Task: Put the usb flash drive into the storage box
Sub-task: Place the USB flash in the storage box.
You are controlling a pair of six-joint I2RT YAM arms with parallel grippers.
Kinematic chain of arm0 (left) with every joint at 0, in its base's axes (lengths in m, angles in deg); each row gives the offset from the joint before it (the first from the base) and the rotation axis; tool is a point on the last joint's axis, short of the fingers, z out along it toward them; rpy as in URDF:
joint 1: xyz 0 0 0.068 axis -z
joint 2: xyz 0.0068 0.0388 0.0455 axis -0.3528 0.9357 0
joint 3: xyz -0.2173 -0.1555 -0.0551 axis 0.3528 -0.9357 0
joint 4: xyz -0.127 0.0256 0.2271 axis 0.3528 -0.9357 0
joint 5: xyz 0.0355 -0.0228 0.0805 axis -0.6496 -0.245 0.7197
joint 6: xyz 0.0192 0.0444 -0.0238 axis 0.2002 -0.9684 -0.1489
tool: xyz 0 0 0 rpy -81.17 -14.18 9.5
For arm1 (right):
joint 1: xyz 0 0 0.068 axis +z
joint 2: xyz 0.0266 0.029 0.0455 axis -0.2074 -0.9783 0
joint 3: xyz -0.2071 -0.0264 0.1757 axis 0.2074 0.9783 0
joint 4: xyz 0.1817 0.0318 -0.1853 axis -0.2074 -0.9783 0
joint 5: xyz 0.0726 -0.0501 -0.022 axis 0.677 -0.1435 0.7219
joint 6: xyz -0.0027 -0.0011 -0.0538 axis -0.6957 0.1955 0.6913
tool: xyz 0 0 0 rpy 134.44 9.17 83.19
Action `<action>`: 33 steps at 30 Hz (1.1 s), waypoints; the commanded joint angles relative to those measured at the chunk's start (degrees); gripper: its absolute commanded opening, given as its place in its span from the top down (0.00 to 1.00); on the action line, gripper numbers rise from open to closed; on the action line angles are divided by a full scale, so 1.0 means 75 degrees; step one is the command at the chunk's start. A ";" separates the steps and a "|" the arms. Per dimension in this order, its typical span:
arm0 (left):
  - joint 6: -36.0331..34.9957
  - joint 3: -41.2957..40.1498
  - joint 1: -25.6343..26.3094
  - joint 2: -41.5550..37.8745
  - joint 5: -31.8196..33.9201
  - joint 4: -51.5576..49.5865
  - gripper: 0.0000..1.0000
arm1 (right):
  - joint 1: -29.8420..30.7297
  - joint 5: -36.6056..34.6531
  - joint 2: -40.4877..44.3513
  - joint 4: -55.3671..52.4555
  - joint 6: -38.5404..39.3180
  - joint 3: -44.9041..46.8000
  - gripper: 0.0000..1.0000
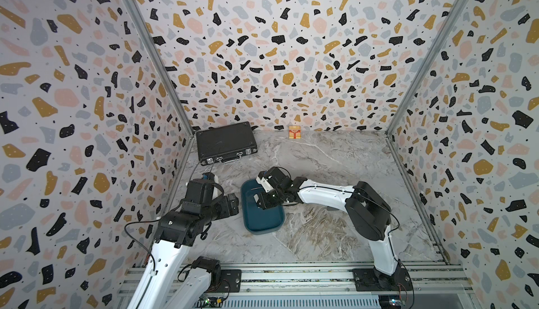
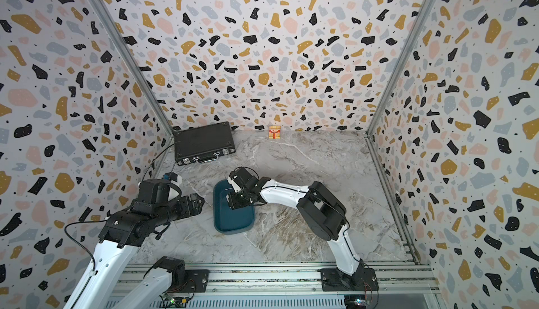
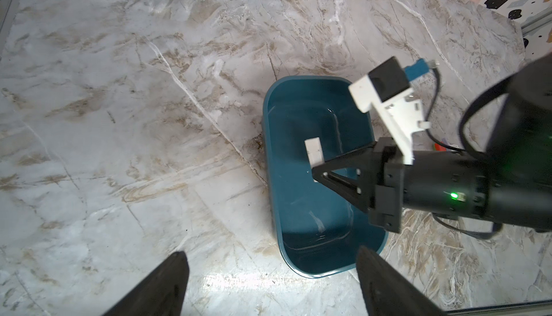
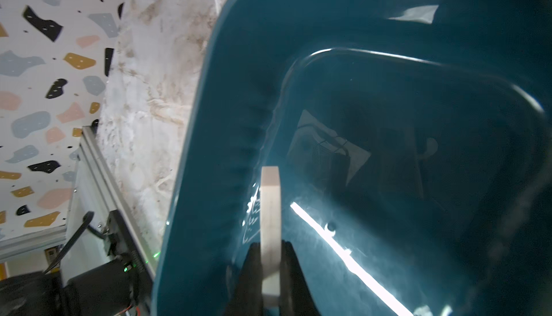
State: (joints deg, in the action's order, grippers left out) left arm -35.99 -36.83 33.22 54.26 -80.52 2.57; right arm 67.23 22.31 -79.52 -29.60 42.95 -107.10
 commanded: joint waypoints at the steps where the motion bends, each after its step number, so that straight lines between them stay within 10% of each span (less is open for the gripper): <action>1: -0.0029 0.0036 0.0002 -0.0036 0.0095 0.0012 0.06 | 0.0014 -0.0208 -0.0352 -0.0373 -0.0058 -0.0752 0.97; 18: -0.0046 0.0039 0.0080 -0.0093 -0.0057 0.0053 0.00 | -0.0089 -0.0793 0.0342 -0.1669 0.1213 -0.1408 0.69; 29: -0.0409 0.0034 0.0567 0.0149 -0.1354 0.0522 0.11 | -0.2025 -0.3649 0.5433 -0.1742 0.2494 0.3389 0.57; 33: 0.0116 0.0219 0.1726 0.0912 -0.1030 0.0932 0.16 | -0.3140 -0.4299 0.6079 -0.1545 0.1985 0.4820 0.56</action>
State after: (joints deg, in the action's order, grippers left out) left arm -36.89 -36.72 41.13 57.98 -87.73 4.97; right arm 46.60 -3.48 -33.20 -39.17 58.82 -77.31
